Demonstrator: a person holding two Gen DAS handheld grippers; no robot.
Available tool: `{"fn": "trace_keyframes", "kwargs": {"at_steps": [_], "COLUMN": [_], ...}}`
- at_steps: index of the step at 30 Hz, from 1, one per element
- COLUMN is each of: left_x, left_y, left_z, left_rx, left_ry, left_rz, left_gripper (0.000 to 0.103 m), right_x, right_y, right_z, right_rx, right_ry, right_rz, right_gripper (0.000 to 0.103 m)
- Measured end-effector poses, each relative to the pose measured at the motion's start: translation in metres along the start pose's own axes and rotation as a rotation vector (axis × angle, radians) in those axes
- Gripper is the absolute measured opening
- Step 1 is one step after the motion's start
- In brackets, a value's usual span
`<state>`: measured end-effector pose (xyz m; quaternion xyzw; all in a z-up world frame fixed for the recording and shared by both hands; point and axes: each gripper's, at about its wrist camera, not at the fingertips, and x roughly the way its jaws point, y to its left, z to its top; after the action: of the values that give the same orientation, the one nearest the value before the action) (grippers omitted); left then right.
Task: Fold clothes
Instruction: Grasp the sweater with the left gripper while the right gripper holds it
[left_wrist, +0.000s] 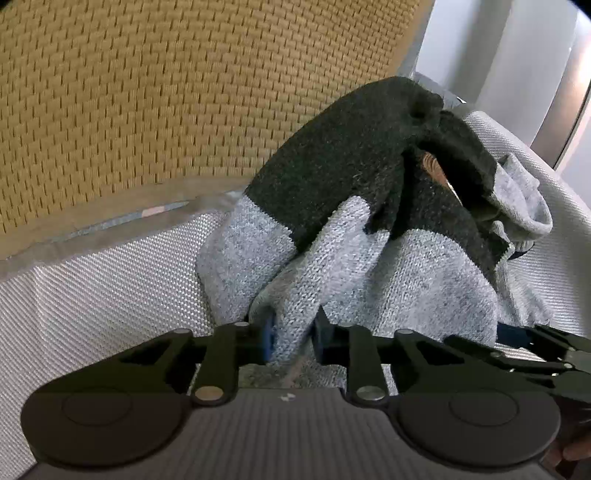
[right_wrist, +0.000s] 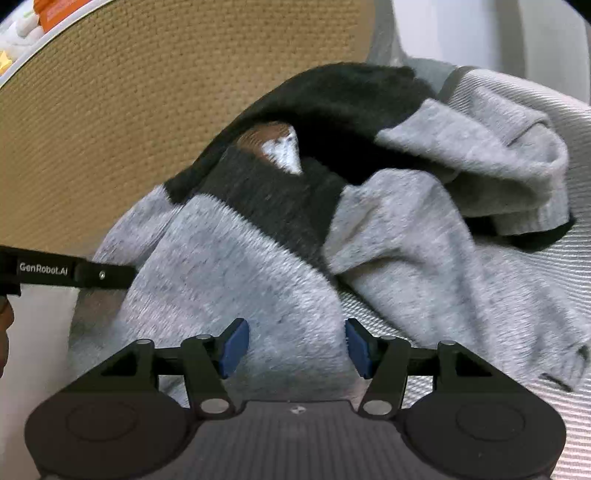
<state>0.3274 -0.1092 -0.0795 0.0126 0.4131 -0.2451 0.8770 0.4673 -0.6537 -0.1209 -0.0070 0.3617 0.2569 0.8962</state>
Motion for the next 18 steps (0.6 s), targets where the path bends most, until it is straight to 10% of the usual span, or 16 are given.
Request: {"fn": "trace_keyframes", "kwargs": {"at_steps": [3, 18], "left_x": [-0.003, -0.05], "left_y": [0.002, 0.032], "left_z": [-0.006, -0.03], "left_rx": [0.002, -0.036], "left_ry": [-0.025, -0.101], "left_rz": [0.014, 0.11], "left_gripper": [0.015, 0.01], "right_x": [0.003, -0.072], "right_y": [0.008, 0.076], "right_z": [-0.002, -0.016], "right_rx": [-0.04, -0.271], "right_ry": [0.024, -0.034], "right_rz": [0.042, 0.237], "right_gripper": [0.021, 0.015]}}
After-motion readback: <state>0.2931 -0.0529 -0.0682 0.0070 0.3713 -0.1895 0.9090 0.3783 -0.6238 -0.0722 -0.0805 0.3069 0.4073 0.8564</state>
